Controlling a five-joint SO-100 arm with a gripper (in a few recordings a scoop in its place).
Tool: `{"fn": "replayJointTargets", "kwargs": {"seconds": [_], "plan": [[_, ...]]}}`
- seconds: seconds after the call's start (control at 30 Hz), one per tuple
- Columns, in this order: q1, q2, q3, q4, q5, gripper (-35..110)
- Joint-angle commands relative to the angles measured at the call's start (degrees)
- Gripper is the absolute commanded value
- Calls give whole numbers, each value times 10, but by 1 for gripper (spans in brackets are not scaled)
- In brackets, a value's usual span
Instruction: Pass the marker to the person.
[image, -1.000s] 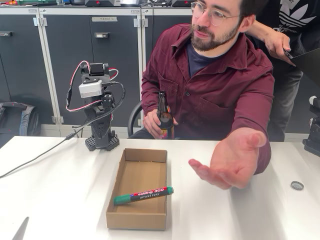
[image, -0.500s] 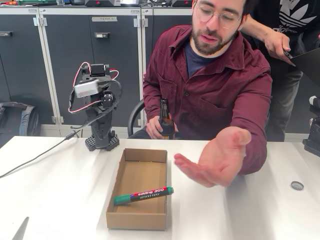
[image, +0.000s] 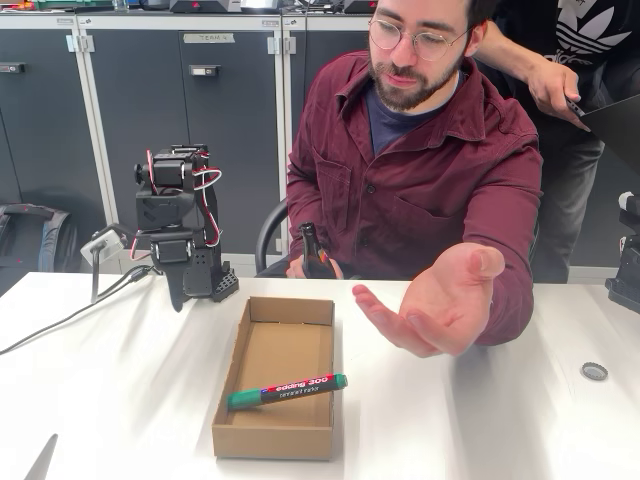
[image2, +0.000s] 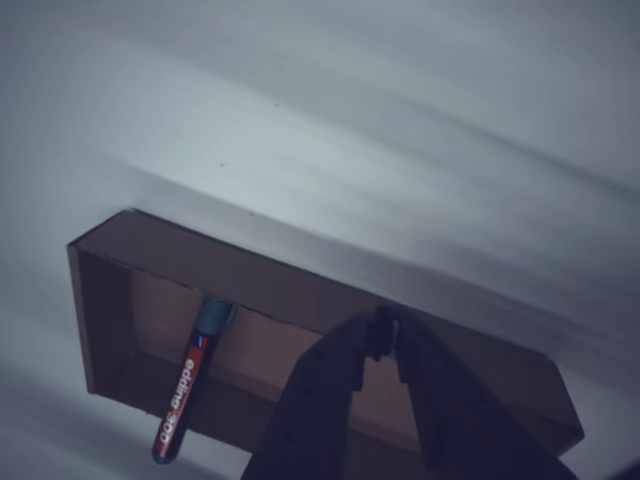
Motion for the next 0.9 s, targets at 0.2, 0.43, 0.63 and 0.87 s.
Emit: {"fn": "replayJointTargets", "kwargs": {"seconds": [0.2,0.43,0.63,0.87], "plan": [[0,-115,-193,11,79,-2],[26,-205,-313,-21,48,5],[11,-278,-381,-10,74,9],[-40,-274,-372,98,92,14]]}}
